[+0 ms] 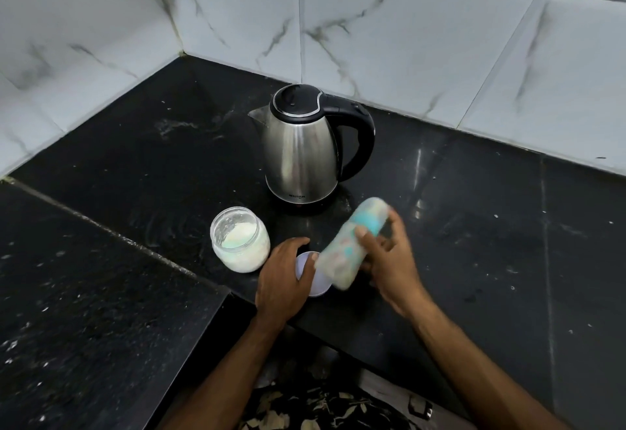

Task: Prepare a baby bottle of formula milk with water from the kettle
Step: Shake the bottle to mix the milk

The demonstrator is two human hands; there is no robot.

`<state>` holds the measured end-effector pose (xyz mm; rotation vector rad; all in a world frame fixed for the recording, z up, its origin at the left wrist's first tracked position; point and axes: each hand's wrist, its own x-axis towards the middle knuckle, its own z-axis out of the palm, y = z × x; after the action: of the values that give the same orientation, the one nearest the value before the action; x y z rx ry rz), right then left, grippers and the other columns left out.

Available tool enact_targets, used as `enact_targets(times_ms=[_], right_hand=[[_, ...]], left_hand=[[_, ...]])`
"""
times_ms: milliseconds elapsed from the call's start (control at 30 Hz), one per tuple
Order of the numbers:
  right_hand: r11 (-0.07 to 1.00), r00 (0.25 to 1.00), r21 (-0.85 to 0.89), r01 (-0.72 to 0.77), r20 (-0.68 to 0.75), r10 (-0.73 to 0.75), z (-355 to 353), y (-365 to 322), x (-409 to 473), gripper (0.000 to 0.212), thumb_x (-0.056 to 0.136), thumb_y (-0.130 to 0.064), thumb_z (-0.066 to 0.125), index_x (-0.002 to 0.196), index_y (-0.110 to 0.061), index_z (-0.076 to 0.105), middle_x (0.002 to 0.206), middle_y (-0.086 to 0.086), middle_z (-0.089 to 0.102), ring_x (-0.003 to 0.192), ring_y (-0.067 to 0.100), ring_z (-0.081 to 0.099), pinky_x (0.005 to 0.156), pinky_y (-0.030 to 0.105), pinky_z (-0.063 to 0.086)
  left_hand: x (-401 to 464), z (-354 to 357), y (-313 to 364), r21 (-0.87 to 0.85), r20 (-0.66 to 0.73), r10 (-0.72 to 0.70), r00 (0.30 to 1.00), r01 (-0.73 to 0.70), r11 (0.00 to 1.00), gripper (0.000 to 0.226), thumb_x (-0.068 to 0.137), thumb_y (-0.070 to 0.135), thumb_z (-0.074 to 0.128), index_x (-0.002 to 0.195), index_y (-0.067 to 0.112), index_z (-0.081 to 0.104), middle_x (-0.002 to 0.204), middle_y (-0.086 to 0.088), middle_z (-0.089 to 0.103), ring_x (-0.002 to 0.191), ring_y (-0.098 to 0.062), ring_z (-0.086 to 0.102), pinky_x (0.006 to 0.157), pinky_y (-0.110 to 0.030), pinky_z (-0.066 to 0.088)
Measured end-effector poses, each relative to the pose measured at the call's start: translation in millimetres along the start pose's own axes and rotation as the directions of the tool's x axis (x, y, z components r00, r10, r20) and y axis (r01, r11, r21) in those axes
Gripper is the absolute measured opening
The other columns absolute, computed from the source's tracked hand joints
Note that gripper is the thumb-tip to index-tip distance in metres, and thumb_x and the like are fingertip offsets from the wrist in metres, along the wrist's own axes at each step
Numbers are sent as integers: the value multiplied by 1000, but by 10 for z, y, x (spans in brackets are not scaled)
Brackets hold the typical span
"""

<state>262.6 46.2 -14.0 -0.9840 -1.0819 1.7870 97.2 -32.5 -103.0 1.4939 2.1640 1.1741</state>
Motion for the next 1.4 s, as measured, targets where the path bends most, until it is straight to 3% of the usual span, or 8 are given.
enact_targets(times_ms=[100,267,467,667,867,1033,1233,1400], right_hand=[[996,999,-88,-10,52,14,-13,49,-7,69,71,-26,83,131,-33,48,113,14,67,96,29,70,66,38,59],[950,967,301,85,-254,-6,-86,-173,239,63,82,-24,68,139,-15,42,109,4,65,84,14,71,61,33,59],[991,993,-128,-36,106,50,-24,69,-30,74,69,-31,84,133,-33,46,114,11,67,98,27,70,67,39,59],[940,958,331,84,-286,15,-95,-133,229,53,88,-24,65,136,-17,44,118,6,63,92,19,69,60,34,58],[995,995,-99,-3,95,12,33,87,-66,69,69,-30,84,129,-36,49,113,12,68,98,28,70,67,38,59],[943,960,307,132,-278,-44,-72,-171,208,71,75,-28,71,139,-19,42,98,-6,71,87,16,71,61,34,58],[996,993,-94,2,114,9,-22,35,-36,70,74,-26,82,134,-30,46,111,11,69,97,28,70,67,40,59],[951,971,294,93,-240,-21,-92,-184,204,78,70,-33,78,138,-16,43,95,-4,72,87,17,71,62,35,58]], left_hand=[[-2,-2,12,-10,0,-10,1000,10,1000,46,91,49,49,121,17,63,122,3,65,111,-11,58,96,-26,44],[-16,-2,51,2,-32,-6,999,6,1000,44,93,50,46,120,20,63,120,8,65,110,-9,58,95,-25,45],[-3,-11,21,-11,11,-11,1000,11,1000,51,89,51,46,123,17,63,123,4,65,114,-13,58,96,-22,39],[-13,6,26,16,-14,-15,1000,15,1000,44,93,50,45,121,21,62,121,10,64,113,-8,57,95,-18,39],[7,-1,-4,0,25,-22,999,22,1000,43,89,44,53,123,18,62,124,5,64,114,-12,58,95,-21,39],[-14,1,30,23,-11,-19,1000,19,1000,46,93,51,45,121,20,63,122,8,64,112,-9,58,95,-18,39],[3,-3,30,-4,3,-20,1000,20,1000,44,92,48,49,121,18,63,121,5,65,112,-12,58,95,-24,42],[-18,7,39,11,-27,-21,999,21,1000,46,93,52,45,121,20,63,120,8,65,111,-9,58,95,-26,46]])
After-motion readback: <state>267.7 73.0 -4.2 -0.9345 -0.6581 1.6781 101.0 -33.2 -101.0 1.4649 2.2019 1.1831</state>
